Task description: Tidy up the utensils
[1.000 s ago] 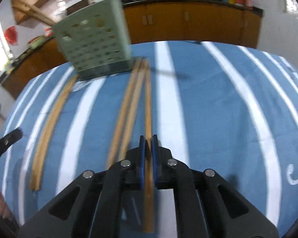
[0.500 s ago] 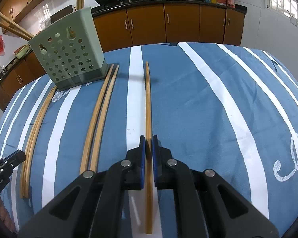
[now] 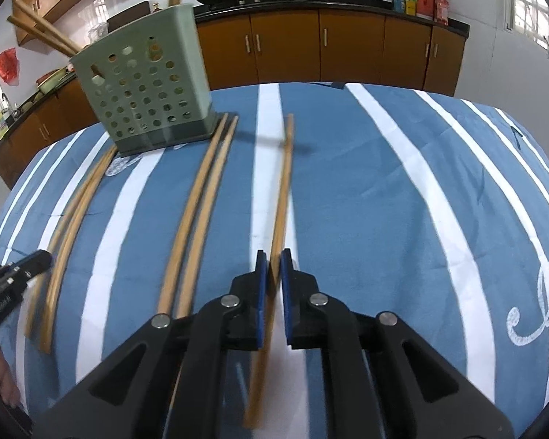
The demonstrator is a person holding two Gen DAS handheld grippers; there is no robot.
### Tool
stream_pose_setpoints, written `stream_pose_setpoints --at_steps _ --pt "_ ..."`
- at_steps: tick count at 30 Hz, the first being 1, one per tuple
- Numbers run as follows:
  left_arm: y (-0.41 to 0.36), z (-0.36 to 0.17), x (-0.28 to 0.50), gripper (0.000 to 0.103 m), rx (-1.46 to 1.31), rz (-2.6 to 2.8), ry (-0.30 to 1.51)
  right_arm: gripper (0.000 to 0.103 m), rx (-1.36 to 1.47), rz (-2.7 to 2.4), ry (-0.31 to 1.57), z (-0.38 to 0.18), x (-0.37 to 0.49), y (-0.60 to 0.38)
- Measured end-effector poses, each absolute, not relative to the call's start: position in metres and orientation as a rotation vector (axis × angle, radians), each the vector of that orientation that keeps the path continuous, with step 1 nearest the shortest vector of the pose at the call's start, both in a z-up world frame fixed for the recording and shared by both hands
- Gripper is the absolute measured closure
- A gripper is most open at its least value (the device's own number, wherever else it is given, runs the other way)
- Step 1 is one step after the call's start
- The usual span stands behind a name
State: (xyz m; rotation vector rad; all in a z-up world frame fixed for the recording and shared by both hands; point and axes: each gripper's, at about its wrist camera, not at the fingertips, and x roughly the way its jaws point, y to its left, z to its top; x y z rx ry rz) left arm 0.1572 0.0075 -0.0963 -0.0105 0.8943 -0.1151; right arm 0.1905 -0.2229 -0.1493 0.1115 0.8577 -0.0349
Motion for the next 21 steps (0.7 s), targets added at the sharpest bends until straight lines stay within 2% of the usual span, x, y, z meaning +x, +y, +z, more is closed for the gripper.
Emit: stream_pose_setpoints --at_steps 7,10,21 --pt "0.042 -0.095 0.172 0.096 -0.062 -0.05 0.898 0.095 0.116 -0.076 0.855 -0.15 0.197 -0.239" --pt "0.04 -0.096 0.169 0.096 -0.048 -0.046 0.882 0.092 0.112 -0.069 0.857 -0.151 0.197 -0.239" --pt "0.039 -0.096 0.168 0.095 -0.037 -0.043 0.879 0.092 0.097 -0.073 0.86 -0.152 0.197 -0.236"
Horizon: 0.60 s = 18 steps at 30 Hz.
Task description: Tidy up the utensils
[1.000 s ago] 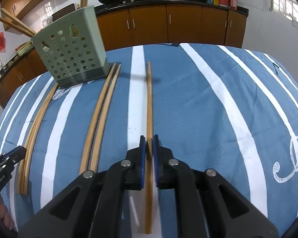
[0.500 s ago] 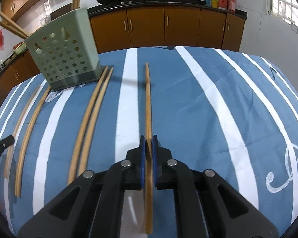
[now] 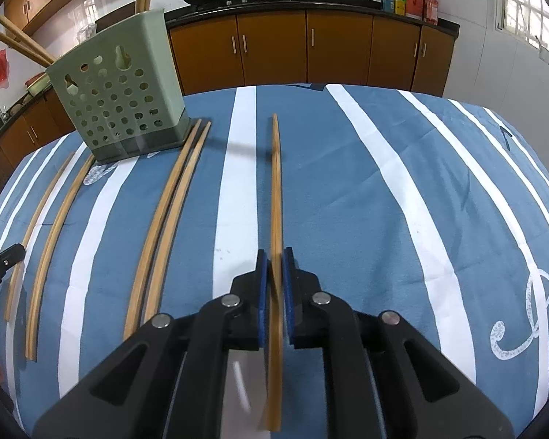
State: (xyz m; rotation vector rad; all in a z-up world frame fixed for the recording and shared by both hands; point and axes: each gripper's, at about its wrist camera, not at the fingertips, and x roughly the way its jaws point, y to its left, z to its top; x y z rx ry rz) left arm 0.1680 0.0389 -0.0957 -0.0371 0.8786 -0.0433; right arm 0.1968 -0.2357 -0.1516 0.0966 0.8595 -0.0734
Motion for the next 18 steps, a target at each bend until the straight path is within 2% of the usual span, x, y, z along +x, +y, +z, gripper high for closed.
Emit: stream_pose_setpoints --at_steps 18 --pt "0.0426 -0.0967 0.1695 0.095 -0.06 -0.053 0.88 0.092 0.096 -0.074 0.861 -0.1516 0.1971 -0.2354"
